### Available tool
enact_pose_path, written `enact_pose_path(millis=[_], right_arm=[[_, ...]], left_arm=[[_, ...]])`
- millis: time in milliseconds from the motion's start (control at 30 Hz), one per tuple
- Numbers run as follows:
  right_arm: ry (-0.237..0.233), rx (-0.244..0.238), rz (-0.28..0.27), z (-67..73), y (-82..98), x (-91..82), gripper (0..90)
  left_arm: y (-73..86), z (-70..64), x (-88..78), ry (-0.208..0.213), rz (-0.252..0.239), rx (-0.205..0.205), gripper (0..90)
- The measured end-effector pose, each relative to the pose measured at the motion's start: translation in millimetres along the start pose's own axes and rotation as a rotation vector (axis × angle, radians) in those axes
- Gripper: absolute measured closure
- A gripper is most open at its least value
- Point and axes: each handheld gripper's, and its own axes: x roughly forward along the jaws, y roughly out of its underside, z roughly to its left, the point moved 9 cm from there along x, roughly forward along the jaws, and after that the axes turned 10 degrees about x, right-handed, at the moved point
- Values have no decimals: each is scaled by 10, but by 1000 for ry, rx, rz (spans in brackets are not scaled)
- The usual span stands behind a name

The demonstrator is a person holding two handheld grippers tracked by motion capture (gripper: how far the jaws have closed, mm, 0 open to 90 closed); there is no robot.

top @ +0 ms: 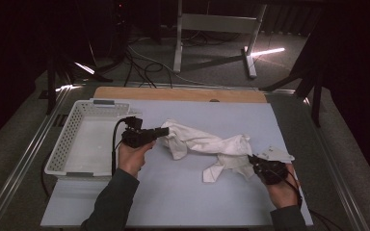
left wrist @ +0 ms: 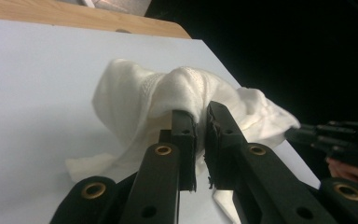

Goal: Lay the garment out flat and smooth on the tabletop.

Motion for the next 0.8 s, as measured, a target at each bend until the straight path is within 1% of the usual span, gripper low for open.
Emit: enact_pose_path(millis=[33,67,100,133,167,200,300,367,433,467,500,533,567,633,700,733,767,800], right_arm=[[8,15,-6,-53,-8,-29,868],[8,15,-6,-53,-8,-29,868],[15,31,-11,-103,-18,-58,868],[28,42,-26,-195,-47,-107,870],[34,49,-32,-214,-58,-114,871],[41,55,-36,-251,-74,-135,871],[84,55,-44,-376,-114,-168,873],[101,73,-45,-437,-120,-166,874],[111,79,-37,-494,-105,-143,873],[111,79,-37,-494,-105,-143,873],[115,89,-34,-507,-96,-128,873],[144,85,-17,-559,-63,-87,874],[163,83,-9,-586,-48,-71,874],[185,85,-1,-660,-30,-59,874],[180,116,-7,-715,-26,-59,874],[178,124,-1,-723,-18,-59,874],[180,112,6,-735,-10,-52,874],[189,103,13,-744,-1,-42,874]], left_arm=[[2,7,-5,-3,2,-4,835],[2,7,-5,-3,2,-4,835],[12,29,-6,-12,10,-10,835],[14,36,-5,-15,10,-12,836],[18,49,-4,-21,12,-17,836],[28,65,1,-25,18,-25,836],[59,112,19,-42,31,-45,836],[78,146,31,-50,35,-64,836],[101,169,57,-55,46,-76,835],[101,169,57,-55,46,-76,834],[122,198,85,-66,59,-79,834],[122,215,88,-75,58,-84,843],[123,236,89,-86,55,-89,851],[125,261,86,-93,50,-101,882],[134,248,94,-91,62,-82,886],[138,238,99,-100,69,-68,886],[137,238,103,-113,74,-58,887],[134,257,101,-133,76,-63,891]])
